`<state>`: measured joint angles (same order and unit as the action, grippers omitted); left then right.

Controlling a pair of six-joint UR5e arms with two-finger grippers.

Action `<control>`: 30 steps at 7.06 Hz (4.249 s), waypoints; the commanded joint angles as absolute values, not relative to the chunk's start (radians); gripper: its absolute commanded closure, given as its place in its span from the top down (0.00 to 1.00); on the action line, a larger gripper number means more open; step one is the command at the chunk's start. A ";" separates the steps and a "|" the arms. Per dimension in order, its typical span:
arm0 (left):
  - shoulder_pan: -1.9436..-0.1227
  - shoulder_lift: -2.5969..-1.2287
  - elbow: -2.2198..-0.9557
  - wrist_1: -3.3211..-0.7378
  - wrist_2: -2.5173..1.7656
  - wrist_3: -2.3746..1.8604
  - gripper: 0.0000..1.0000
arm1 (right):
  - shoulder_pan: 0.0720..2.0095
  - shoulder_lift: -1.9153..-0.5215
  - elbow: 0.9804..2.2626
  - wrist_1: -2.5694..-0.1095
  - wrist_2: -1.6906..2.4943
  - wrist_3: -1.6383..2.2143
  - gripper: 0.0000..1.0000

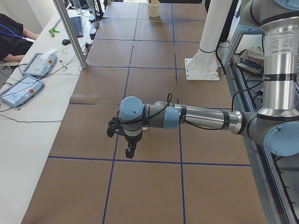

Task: Left arm hands cup to right arm to dump lemon

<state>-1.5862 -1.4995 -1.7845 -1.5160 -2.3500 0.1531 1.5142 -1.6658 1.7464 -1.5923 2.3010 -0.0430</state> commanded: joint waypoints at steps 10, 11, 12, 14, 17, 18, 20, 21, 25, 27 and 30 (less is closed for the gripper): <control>-1.113 -1.419 -1.793 -2.074 -2.192 -0.715 1.00 | 1.514 -1.663 1.747 -1.594 2.303 -0.043 1.00; -1.071 -1.420 -1.801 -2.078 -2.192 -0.765 1.00 | 1.514 -1.663 1.747 -1.594 2.303 -0.043 1.00; -1.039 -1.420 -1.812 -2.079 -2.192 -0.794 1.00 | 1.514 -1.663 1.749 -1.594 2.303 -0.043 1.00; -1.003 -1.422 -1.801 -2.079 -2.192 -0.802 1.00 | 1.514 -1.663 1.747 -1.594 2.303 -0.043 1.00; -0.994 -1.431 -1.790 -2.074 -2.204 -0.805 0.27 | 1.514 -1.663 1.749 -1.594 2.303 -0.043 1.00; -0.996 -1.430 -1.793 -2.071 -2.206 -0.805 0.18 | 1.514 -1.663 1.749 -1.594 2.303 -0.043 1.00; -0.996 -1.439 -1.796 -2.068 -2.204 -0.805 0.09 | 1.514 -1.663 1.749 -1.594 2.303 -0.043 1.00; -1.003 -1.439 -1.805 -2.066 -2.203 -0.808 0.05 | 1.513 -1.661 1.749 -1.592 2.303 -0.044 1.00; -1.103 -1.592 -1.925 -1.666 -2.203 -0.986 0.00 | 1.462 -1.632 1.752 -1.418 2.301 -0.055 1.00; -1.077 -1.765 -1.928 -1.519 -2.215 -1.438 0.00 | 1.381 -1.594 1.747 -1.242 2.298 -0.055 1.00; -0.947 -1.929 -1.922 -1.502 -2.286 -1.849 0.00 | 1.306 -1.525 1.740 -1.084 2.298 -0.046 0.98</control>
